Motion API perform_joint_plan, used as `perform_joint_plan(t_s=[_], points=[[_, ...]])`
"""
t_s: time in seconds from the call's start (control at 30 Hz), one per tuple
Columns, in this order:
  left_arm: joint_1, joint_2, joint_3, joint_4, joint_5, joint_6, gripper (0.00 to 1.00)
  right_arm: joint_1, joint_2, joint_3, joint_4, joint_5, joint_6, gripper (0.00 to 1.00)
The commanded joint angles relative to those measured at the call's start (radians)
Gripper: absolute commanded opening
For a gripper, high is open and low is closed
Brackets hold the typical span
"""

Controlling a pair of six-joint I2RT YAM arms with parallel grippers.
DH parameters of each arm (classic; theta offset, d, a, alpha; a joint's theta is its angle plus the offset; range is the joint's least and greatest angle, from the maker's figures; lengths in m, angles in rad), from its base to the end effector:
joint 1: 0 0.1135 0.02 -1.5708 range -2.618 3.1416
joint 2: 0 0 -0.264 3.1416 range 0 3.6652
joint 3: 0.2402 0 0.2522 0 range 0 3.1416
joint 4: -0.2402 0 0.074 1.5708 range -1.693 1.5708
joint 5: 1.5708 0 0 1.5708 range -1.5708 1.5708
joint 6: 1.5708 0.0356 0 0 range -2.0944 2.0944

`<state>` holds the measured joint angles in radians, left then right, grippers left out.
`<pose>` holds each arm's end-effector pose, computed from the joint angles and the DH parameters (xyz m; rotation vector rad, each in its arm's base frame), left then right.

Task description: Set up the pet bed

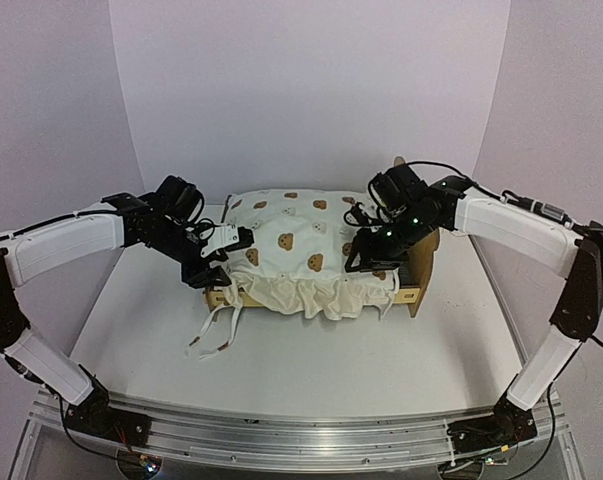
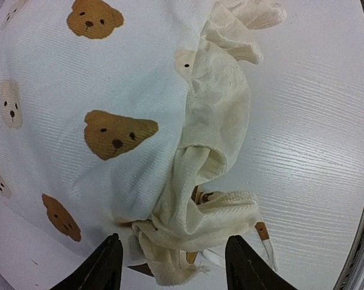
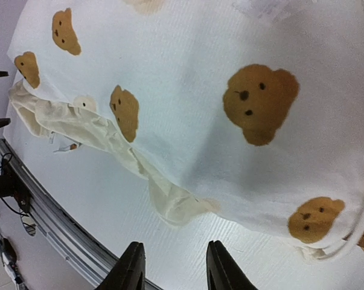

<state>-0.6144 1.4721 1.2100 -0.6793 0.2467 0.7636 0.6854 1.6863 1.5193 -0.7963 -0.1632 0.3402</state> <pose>0.2483 -0.1858 0.2830 1.6582 1.8553 -0.2471 0.2783 0.2350 0.3046 -0.5177 2.5775 0.5914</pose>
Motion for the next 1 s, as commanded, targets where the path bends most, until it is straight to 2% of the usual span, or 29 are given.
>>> perform_joint_plan(t_s=[0.0,0.07,0.1,0.17,0.2,0.27,0.43,0.53,0.63,0.8,0.97], points=[[-0.004,-0.065,0.094,0.006,0.089,0.03,0.69,0.012,-0.054,0.135,-0.15,0.236,-0.023,0.47],[-0.027,-0.068,0.11,0.021,0.107,-0.004,0.7,0.011,-0.064,0.14,-0.199,0.367,-0.012,0.48],[-0.044,-0.065,0.112,0.031,0.101,-0.027,0.7,0.01,-0.063,0.136,-0.212,0.429,-0.008,0.46],[-0.082,-0.05,0.103,0.064,0.072,-0.074,0.69,0.004,-0.041,0.137,-0.216,0.468,-0.014,0.34],[-0.101,-0.041,0.097,0.082,0.055,-0.09,0.69,-0.002,-0.016,0.148,-0.216,0.465,-0.021,0.3],[-0.133,-0.018,0.1,0.114,0.031,-0.119,0.69,-0.018,0.035,0.184,-0.216,0.464,-0.039,0.28],[-0.188,0.048,0.139,0.17,0.053,-0.164,0.69,-0.063,0.155,0.281,-0.196,0.455,-0.085,0.34],[-0.192,0.08,0.154,0.185,0.061,-0.181,0.69,-0.088,0.204,0.299,-0.187,0.451,-0.097,0.32],[-0.192,0.093,0.154,0.195,0.058,-0.187,0.69,-0.106,0.224,0.299,-0.172,0.429,-0.105,0.26],[-0.193,0.089,0.143,0.217,0.046,-0.188,0.68,-0.11,0.212,0.27,-0.162,0.455,-0.119,0.0],[-0.192,0.084,0.146,0.224,0.051,-0.203,0.67,-0.108,0.074,0.163,-0.162,0.407,-0.091,0.0]])
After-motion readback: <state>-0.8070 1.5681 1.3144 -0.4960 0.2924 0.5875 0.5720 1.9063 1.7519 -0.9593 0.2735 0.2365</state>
